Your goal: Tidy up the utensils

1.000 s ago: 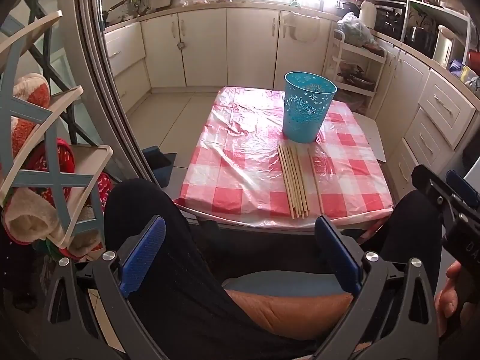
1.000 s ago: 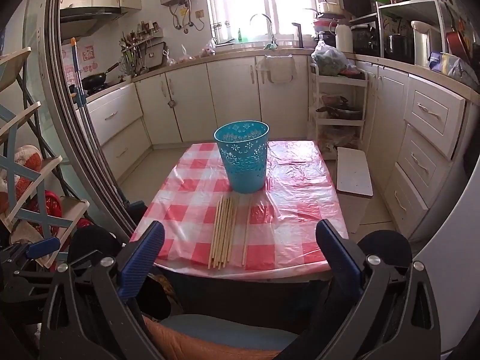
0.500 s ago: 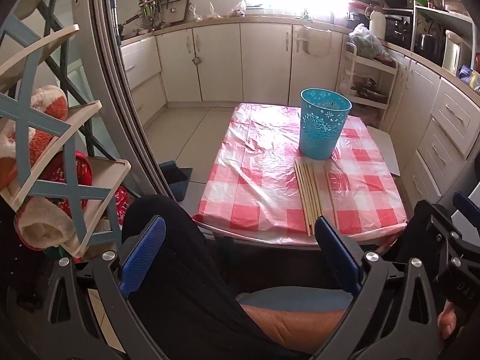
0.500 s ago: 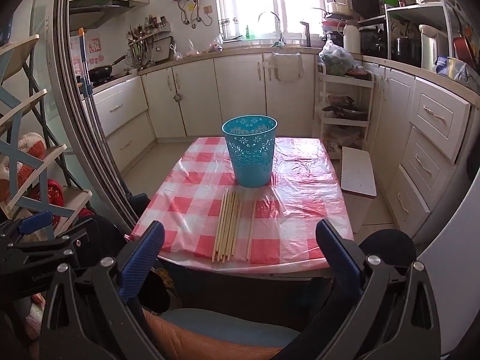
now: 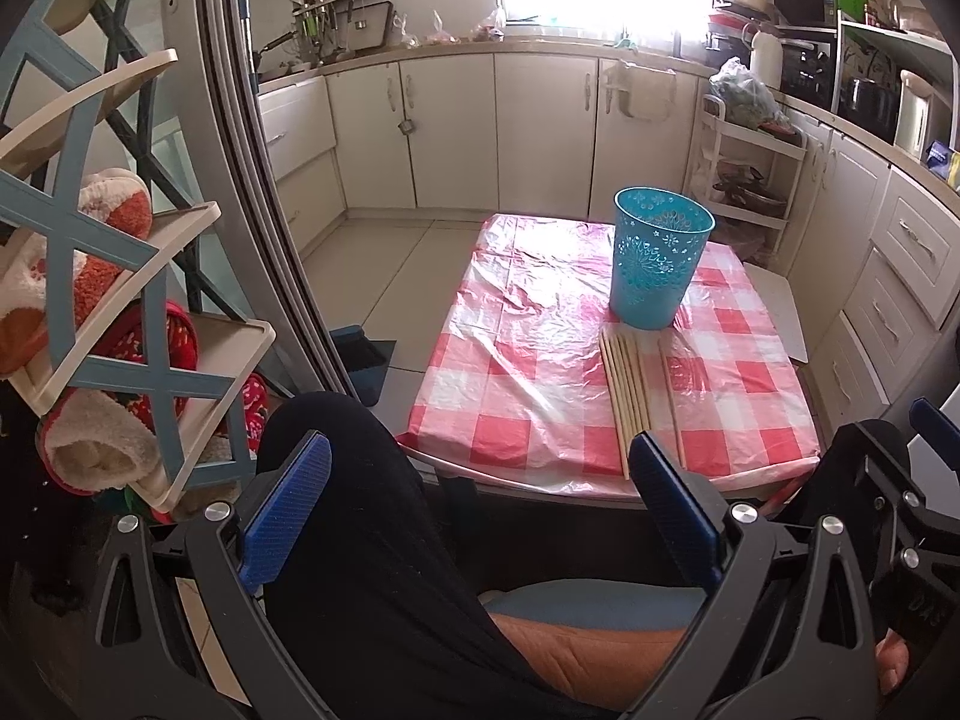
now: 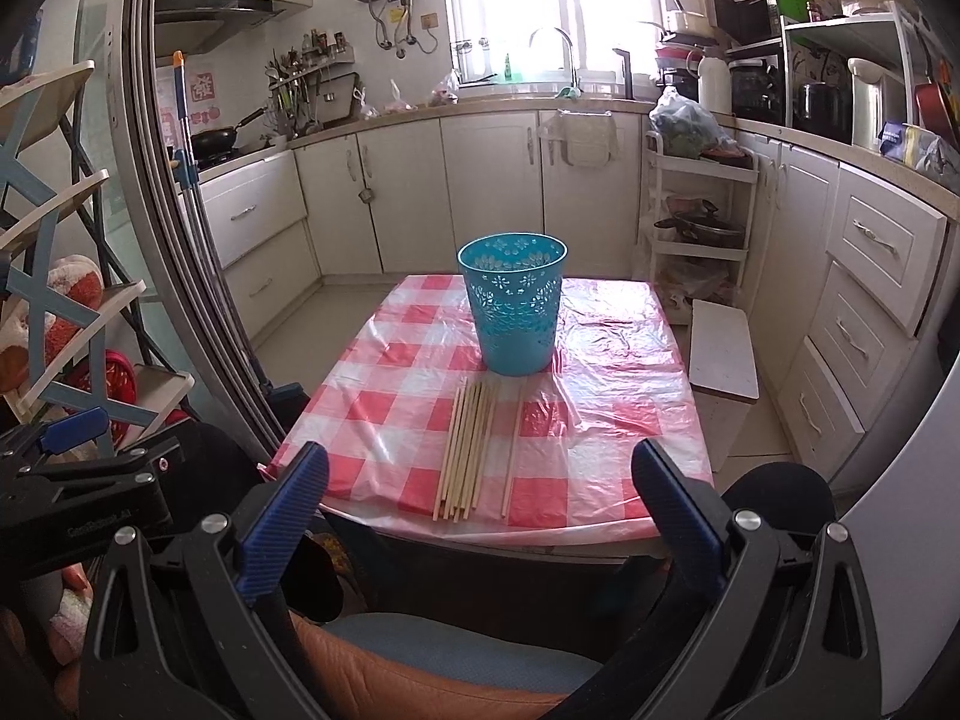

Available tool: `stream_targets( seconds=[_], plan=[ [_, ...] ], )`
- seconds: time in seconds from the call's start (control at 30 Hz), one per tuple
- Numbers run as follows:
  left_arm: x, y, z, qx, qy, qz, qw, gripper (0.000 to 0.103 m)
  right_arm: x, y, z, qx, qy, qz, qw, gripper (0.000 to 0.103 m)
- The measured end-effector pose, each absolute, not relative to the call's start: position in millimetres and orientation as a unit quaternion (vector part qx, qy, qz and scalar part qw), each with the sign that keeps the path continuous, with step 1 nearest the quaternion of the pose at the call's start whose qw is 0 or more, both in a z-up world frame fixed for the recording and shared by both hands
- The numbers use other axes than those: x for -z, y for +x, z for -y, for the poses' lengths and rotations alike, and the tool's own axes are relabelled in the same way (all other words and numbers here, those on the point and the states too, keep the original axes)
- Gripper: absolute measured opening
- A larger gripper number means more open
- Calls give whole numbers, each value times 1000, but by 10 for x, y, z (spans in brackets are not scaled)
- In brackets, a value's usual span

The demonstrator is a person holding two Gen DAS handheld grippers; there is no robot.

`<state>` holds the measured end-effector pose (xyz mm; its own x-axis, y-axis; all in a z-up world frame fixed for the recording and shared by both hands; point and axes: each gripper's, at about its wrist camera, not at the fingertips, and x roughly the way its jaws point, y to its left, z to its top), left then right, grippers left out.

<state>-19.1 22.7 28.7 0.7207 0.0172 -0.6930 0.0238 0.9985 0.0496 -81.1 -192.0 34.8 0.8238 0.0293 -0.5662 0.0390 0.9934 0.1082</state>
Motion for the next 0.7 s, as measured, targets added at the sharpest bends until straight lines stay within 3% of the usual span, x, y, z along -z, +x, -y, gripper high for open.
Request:
stream_targets(
  seconds=[0.7],
  plan=[
    [-291,-211,-196,1,29,-372,928,96,-354,-812,1878,-8,57,-293,954,97]
  ],
)
